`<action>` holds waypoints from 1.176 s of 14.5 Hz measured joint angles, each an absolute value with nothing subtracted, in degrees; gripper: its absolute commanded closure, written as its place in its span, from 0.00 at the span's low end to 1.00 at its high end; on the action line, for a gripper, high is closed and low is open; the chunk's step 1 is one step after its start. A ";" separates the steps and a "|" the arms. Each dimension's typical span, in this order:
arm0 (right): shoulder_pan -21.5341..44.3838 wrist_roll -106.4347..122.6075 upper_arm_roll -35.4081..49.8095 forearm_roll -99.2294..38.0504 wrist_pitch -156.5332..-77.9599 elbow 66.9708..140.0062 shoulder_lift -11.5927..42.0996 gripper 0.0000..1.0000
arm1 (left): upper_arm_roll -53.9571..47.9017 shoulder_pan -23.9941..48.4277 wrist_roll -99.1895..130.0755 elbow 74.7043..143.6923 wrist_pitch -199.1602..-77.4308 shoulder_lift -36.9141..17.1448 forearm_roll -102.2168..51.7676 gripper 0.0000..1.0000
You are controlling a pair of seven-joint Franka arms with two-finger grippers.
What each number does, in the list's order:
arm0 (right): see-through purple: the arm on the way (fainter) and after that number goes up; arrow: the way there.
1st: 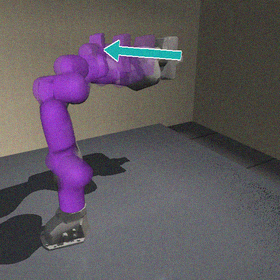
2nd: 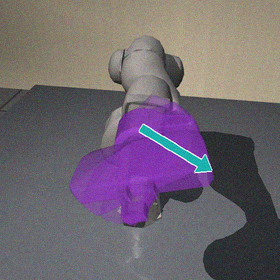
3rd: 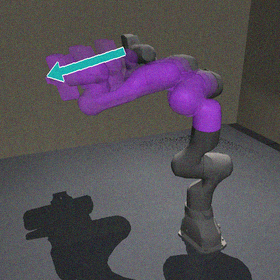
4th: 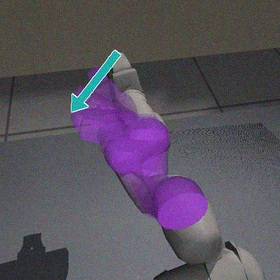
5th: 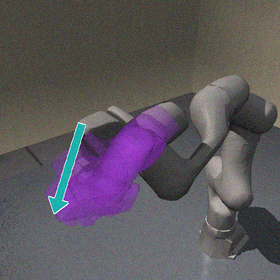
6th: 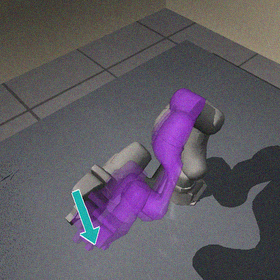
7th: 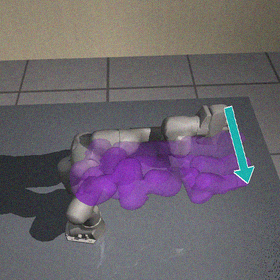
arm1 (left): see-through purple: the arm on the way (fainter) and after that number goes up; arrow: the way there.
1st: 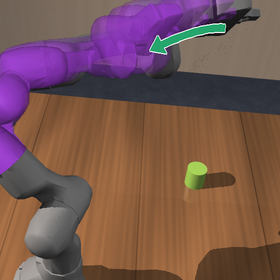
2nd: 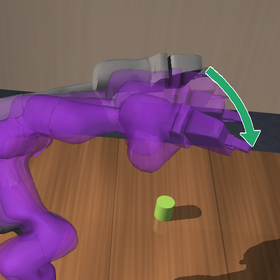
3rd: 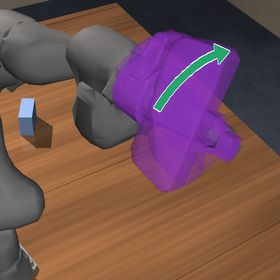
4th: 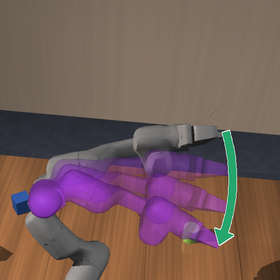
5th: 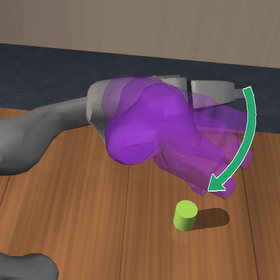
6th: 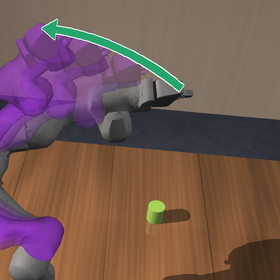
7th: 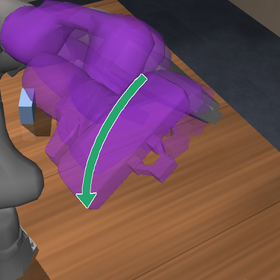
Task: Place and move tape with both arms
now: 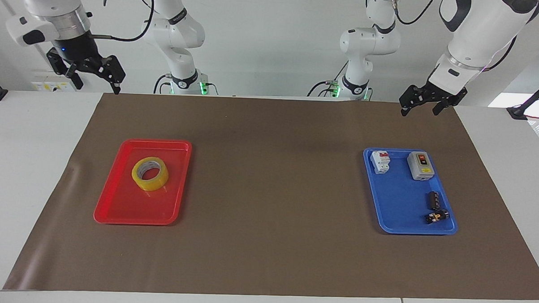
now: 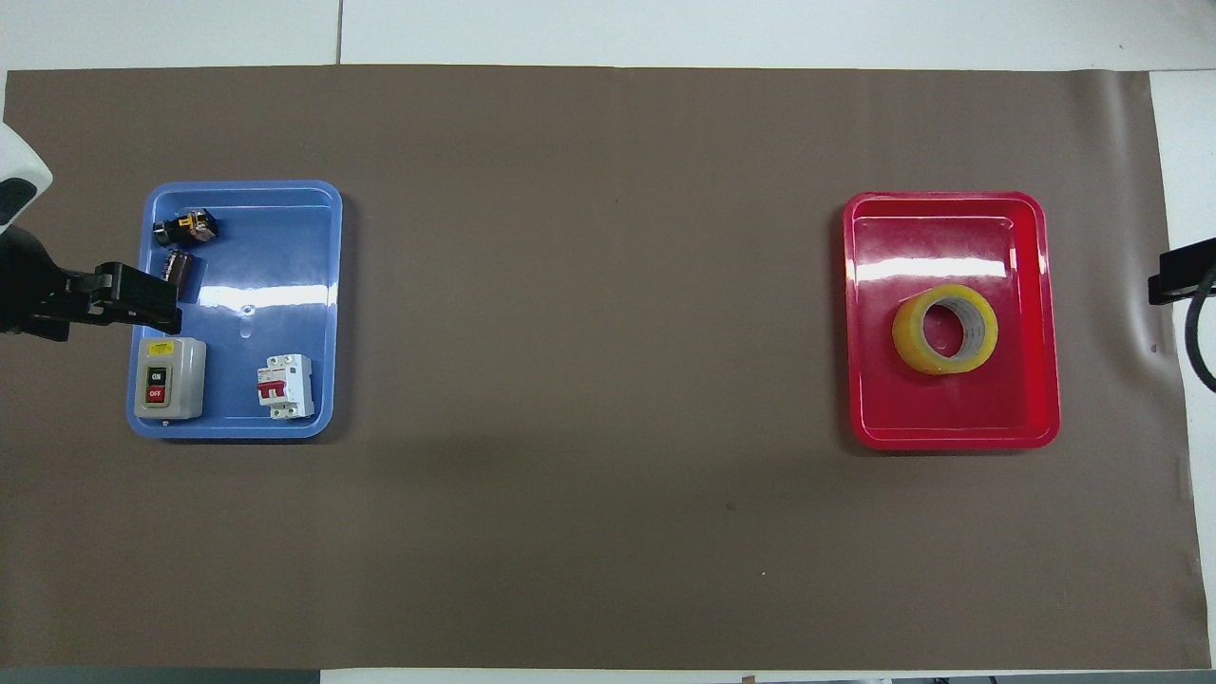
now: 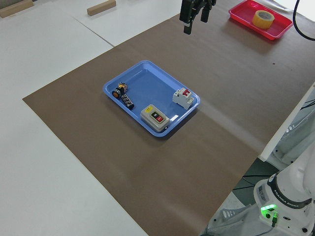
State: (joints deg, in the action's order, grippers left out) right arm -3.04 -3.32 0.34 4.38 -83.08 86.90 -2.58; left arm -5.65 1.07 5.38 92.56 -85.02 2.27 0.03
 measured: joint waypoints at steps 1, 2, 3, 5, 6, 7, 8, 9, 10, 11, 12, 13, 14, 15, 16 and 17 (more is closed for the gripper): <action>-2.83 -3.92 0.38 4.38 -83.16 87.30 -2.59 0.00 | -5.65 1.07 5.38 92.56 -85.02 2.27 0.03 0.00; -2.29 -4.33 0.41 4.38 -83.22 87.53 -2.59 0.00 | -5.65 1.07 5.38 92.56 -85.02 2.27 0.03 0.00; -1.58 -4.64 0.44 4.38 -83.22 87.60 -2.60 0.00 | -5.65 1.07 5.38 92.56 -85.02 2.27 0.03 0.00; -0.62 -5.09 0.54 4.38 -83.22 87.61 -2.65 0.00 | -5.65 1.07 5.38 92.56 -85.02 2.27 0.03 0.00; -0.47 -5.09 0.54 4.38 -83.22 87.61 -2.68 0.00 | -5.65 1.07 5.38 92.56 -85.02 2.27 0.03 0.00; -0.46 -5.09 0.54 4.38 -83.22 87.61 -2.70 0.00 | -5.65 1.07 5.38 92.56 -85.02 2.27 0.03 0.00; -0.46 -5.06 0.51 4.38 -83.22 87.61 -2.70 0.00 | -5.65 1.07 5.38 92.56 -85.02 2.27 0.03 0.00; -0.46 -4.94 0.51 4.38 -83.15 87.63 -2.70 0.00 | -5.65 1.07 5.38 92.56 -85.02 2.27 0.03 0.00; -0.46 -4.81 0.51 4.38 -83.09 87.65 -2.70 0.00 | -5.65 1.07 5.37 92.56 -85.02 2.27 0.03 0.00; -0.46 -4.76 0.51 4.38 -83.07 87.68 -2.71 0.00 | -5.65 1.07 5.38 92.56 -85.02 2.27 0.03 0.00; -0.46 -4.68 0.51 4.38 -83.07 87.70 -2.71 0.00 | -5.65 1.07 5.37 92.56 -85.02 2.27 0.03 0.00; -0.46 -4.22 0.51 4.38 -83.06 87.70 -2.72 0.00 | -5.65 1.07 5.38 92.56 -85.02 2.27 0.03 0.00; -0.46 -3.14 0.50 4.38 -83.05 87.70 -2.74 0.00 | -5.65 1.07 5.38 92.56 -85.02 2.27 0.03 0.00; -0.46 -2.10 0.49 4.38 -83.05 87.70 -2.75 0.00 | -5.65 1.07 5.38 92.56 -85.02 2.27 0.03 0.00; -0.46 -1.60 0.46 4.38 -83.05 87.70 -2.77 0.00 | -5.65 1.07 5.38 92.56 -85.02 2.27 0.03 0.00; -0.46 -1.44 0.45 4.38 -83.05 87.70 -2.78 0.00 | -5.65 1.07 5.38 92.56 -85.02 2.27 0.03 0.00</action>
State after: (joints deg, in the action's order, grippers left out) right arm -0.46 -1.44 0.45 4.38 -83.05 87.70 -2.78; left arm -5.65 1.07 5.38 92.56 -85.02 2.27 0.03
